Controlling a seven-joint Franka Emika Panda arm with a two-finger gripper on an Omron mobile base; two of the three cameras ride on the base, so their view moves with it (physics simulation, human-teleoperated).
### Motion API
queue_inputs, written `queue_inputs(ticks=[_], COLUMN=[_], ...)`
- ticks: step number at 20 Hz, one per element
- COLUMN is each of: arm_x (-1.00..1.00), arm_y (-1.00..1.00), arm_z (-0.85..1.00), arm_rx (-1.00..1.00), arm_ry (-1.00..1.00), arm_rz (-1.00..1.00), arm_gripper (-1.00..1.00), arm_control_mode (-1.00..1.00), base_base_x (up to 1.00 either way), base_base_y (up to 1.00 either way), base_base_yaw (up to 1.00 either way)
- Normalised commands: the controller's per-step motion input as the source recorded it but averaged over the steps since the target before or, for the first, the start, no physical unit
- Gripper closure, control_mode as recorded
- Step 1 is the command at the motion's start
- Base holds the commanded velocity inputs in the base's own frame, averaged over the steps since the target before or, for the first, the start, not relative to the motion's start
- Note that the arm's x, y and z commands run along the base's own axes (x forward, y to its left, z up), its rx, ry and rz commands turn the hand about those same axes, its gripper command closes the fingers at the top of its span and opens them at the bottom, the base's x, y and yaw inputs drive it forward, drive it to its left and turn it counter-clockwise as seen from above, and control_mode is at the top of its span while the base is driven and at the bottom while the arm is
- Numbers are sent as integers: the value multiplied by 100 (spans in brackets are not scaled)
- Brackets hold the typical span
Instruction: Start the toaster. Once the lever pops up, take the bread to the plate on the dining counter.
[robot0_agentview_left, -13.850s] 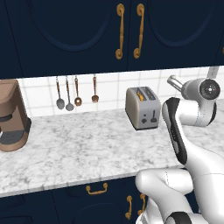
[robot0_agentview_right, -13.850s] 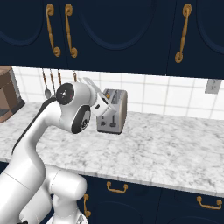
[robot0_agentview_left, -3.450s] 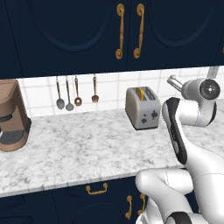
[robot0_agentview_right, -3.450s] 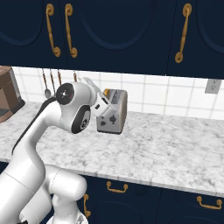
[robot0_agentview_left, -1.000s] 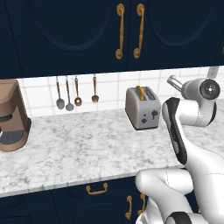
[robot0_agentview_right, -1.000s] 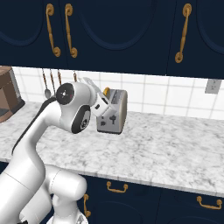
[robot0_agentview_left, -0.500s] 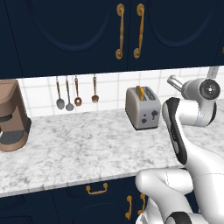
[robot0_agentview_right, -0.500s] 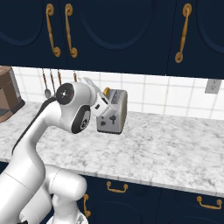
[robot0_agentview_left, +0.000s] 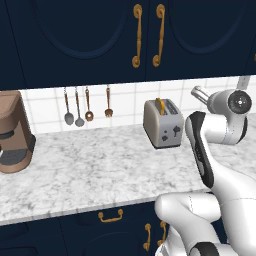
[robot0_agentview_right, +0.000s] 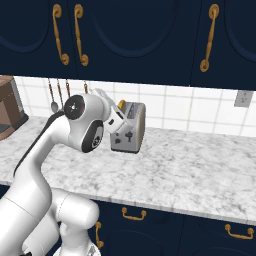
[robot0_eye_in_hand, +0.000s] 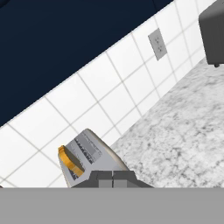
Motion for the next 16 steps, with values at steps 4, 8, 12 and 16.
queue_inputs(ticks=[4,8,12,16], arm_x=[0,0,0,0], arm_y=[0,0,0,0], arm_z=[0,0,0,0], arm_rx=[0,0,0,0], arm_ry=[0,0,0,0], arm_rz=[0,0,0,0], arm_gripper=[100,100,100,100], arm_control_mode=[-100,-100,-100,-100], base_base_x=[0,0,0,0], base_base_y=[0,0,0,0], base_base_yaw=[0,0,0,0])
